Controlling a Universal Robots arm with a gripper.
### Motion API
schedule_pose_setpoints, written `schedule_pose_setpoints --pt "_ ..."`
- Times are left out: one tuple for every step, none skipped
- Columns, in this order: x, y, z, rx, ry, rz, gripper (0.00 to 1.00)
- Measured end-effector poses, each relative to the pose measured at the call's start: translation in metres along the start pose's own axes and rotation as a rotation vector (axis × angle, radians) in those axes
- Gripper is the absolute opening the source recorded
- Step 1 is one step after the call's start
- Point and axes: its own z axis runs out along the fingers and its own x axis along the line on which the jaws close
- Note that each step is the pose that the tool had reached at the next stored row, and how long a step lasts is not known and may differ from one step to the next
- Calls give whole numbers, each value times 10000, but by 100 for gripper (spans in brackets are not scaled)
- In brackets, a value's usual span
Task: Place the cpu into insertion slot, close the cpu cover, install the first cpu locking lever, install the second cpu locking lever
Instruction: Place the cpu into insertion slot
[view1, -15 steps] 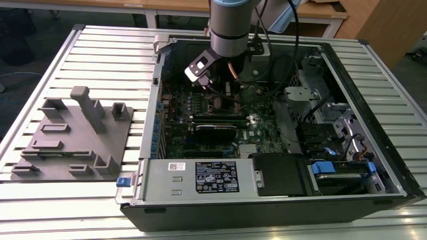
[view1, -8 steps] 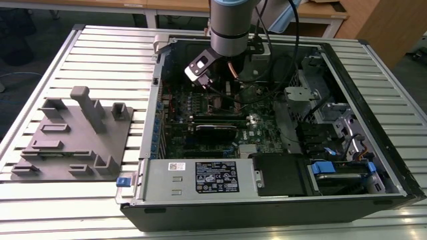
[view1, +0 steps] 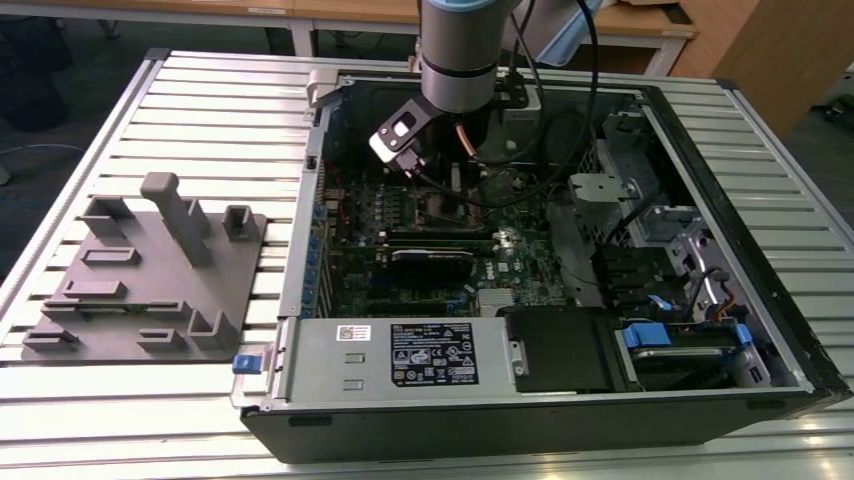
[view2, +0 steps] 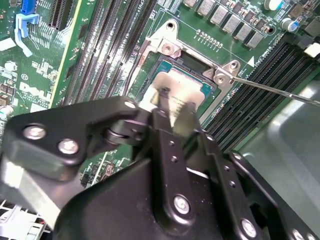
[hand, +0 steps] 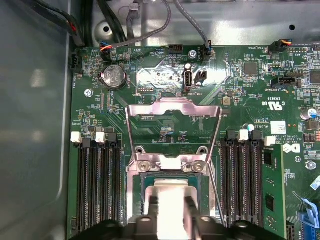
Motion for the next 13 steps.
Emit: schedule_pose_setpoints --pt "0 0 0 0 0 0 29" --pt "0 0 0 0 0 0 24" --pt "0 0 0 0 0 -1 24" --pt "0 0 0 0 0 0 18" --pt "0 0 0 -1 0 0 12" --pt "0 0 0 -1 0 0 12" --pt "0 0 -1 -1 0 -1 11" --pt "0 0 -1 0 0 0 11" --pt "0 0 -1 0 0 0 11" --pt "0 0 -1 0 0 0 11" --pt "0 1 -1 34 -2 -1 11" --pt "0 1 0 128 -4 3 11" --pt "0 1 0 223 -6 7 11"
